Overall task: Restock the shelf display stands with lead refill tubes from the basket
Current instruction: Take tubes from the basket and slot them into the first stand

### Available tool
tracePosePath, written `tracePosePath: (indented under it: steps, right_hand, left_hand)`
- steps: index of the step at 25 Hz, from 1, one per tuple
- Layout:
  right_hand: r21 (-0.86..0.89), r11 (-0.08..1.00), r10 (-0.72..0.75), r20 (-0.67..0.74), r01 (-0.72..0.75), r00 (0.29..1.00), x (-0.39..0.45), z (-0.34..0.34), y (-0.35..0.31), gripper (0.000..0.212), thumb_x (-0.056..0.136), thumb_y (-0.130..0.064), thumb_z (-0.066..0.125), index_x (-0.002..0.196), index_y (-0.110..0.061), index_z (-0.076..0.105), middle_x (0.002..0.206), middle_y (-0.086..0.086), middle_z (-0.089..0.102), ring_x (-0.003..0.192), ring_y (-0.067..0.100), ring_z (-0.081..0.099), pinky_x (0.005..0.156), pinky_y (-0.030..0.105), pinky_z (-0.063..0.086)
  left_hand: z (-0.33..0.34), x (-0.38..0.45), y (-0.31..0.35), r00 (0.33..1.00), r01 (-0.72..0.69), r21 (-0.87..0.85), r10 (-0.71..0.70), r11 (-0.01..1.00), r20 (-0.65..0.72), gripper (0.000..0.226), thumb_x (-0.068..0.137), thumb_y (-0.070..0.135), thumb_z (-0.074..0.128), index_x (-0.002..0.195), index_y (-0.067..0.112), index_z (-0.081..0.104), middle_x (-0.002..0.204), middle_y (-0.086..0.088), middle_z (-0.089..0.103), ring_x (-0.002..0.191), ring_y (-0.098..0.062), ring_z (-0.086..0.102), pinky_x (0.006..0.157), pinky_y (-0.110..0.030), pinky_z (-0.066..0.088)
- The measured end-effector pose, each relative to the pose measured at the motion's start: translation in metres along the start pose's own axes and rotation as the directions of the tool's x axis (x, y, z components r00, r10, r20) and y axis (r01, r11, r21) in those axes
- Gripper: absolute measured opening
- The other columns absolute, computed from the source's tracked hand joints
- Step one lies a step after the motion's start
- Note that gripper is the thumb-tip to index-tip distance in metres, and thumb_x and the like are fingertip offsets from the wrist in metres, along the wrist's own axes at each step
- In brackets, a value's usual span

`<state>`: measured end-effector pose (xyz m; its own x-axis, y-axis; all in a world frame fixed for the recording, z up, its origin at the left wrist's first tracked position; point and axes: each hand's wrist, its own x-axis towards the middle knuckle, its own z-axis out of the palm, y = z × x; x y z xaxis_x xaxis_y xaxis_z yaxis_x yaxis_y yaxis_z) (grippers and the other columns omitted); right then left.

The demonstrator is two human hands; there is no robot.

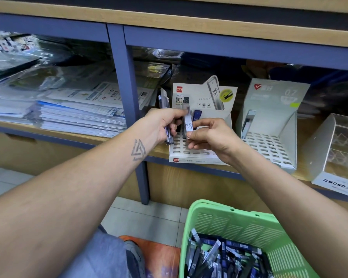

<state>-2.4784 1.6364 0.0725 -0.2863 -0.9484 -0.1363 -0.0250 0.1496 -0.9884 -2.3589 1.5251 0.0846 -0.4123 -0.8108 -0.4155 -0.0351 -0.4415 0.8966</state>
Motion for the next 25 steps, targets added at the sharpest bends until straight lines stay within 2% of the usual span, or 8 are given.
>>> tracePosePath:
  steps: [4, 7, 10, 12, 14, 16, 20, 25]
  right_hand:
    - [-0.082, 0.996, 0.026, 0.009, -0.025, 1.000, 0.000, -0.006, 0.002, 0.016, 0.087, 0.001, 0.073, 0.098, -0.007, 0.065, 0.078, 0.018, 0.074, 0.070, 0.028, 0.073, 0.067, 0.034, 0.062]
    - [-0.098, 0.995, -0.024, -0.011, 0.022, 1.000, 0.005, -0.009, 0.003, 0.025, 0.083, 0.004, 0.077, 0.104, -0.003, 0.066, 0.077, 0.009, 0.071, 0.070, 0.024, 0.073, 0.066, 0.033, 0.062]
    - [-0.064, 0.998, -0.026, 0.009, 0.026, 1.000, 0.006, -0.010, 0.004, 0.028, 0.083, 0.006, 0.076, 0.107, -0.002, 0.065, 0.077, 0.014, 0.072, 0.072, 0.029, 0.072, 0.070, 0.036, 0.063]
    - [-0.055, 0.998, -0.044, -0.064, 0.041, 0.997, 0.010, -0.013, 0.006, 0.022, 0.089, 0.006, 0.069, 0.107, -0.006, 0.071, 0.079, 0.013, 0.071, 0.071, 0.026, 0.068, 0.072, 0.034, 0.063]
    - [-0.076, 0.995, -0.076, -0.163, 0.064, 0.984, 0.015, -0.018, 0.008, 0.025, 0.094, 0.005, 0.061, 0.105, -0.013, 0.075, 0.087, 0.012, 0.070, 0.072, 0.022, 0.064, 0.075, 0.033, 0.062]
    - [-0.198, 0.974, -0.155, -0.242, 0.108, 0.958, 0.021, -0.025, 0.009, 0.030, 0.094, 0.003, 0.060, 0.108, -0.018, 0.075, 0.098, 0.010, 0.070, 0.073, 0.018, 0.063, 0.070, 0.026, 0.058]
    - [-0.391, 0.888, -0.366, -0.279, 0.243, 0.888, 0.028, -0.024, 0.002, 0.023, 0.087, -0.003, 0.072, 0.105, -0.018, 0.070, 0.097, 0.002, 0.064, 0.074, 0.011, 0.059, 0.069, 0.024, 0.053]
    - [-0.576, 0.738, -0.513, -0.139, 0.352, 0.847, 0.031, -0.011, -0.003, 0.015, 0.091, -0.010, 0.072, 0.100, -0.022, 0.072, 0.090, -0.012, 0.068, 0.082, -0.001, 0.061, 0.074, 0.010, 0.049]
  left_hand:
    - [0.000, -0.002, 0.001, 0.999, -0.033, -0.008, 0.033, 0.999, 0.000, 0.026, 0.084, -0.004, 0.072, 0.109, 0.001, 0.069, 0.094, -0.015, 0.068, 0.036, -0.006, 0.037, 0.036, -0.015, 0.034]
    - [0.002, -0.004, 0.001, 0.998, -0.054, -0.007, 0.054, 0.999, -0.008, 0.023, 0.082, -0.007, 0.073, 0.102, 0.003, 0.068, 0.089, -0.014, 0.070, 0.037, -0.006, 0.039, 0.037, -0.016, 0.035]
    - [0.000, 0.002, 0.000, 0.999, -0.040, -0.014, 0.040, 0.999, -0.027, 0.021, 0.083, -0.006, 0.072, 0.102, 0.003, 0.068, 0.079, -0.011, 0.068, 0.035, -0.006, 0.038, 0.036, -0.016, 0.034]
    - [-0.002, 0.003, 0.000, 0.999, 0.007, -0.002, -0.008, 1.000, -0.043, 0.015, 0.086, -0.004, 0.067, 0.101, 0.001, 0.067, 0.067, -0.007, 0.061, 0.032, -0.005, 0.037, 0.034, -0.015, 0.032]
    - [-0.003, 0.001, 0.000, 0.998, 0.055, 0.040, -0.054, 0.998, -0.046, 0.008, 0.091, 0.000, 0.060, 0.084, 0.005, 0.061, 0.062, -0.003, 0.050, 0.032, -0.005, 0.034, 0.034, -0.013, 0.029]
    - [-0.005, -0.001, -0.002, 0.993, 0.110, 0.080, -0.106, 0.991, -0.055, 0.016, 0.092, 0.007, 0.057, 0.078, 0.012, 0.052, 0.062, 0.000, 0.042, 0.037, -0.006, 0.032, 0.036, -0.013, 0.029]
    - [-0.008, -0.004, 0.000, 0.980, 0.196, 0.076, -0.194, 0.978, -0.033, 0.006, 0.089, 0.011, 0.056, 0.095, 0.011, 0.053, 0.069, -0.003, 0.043, 0.046, -0.011, 0.037, 0.039, -0.017, 0.037]
    - [-0.008, -0.005, 0.001, 0.976, 0.214, -0.004, -0.214, 0.977, 0.026, 0.011, 0.094, 0.003, 0.040, 0.087, 0.007, 0.048, 0.075, -0.007, 0.046, 0.055, -0.015, 0.045, 0.043, -0.025, 0.046]
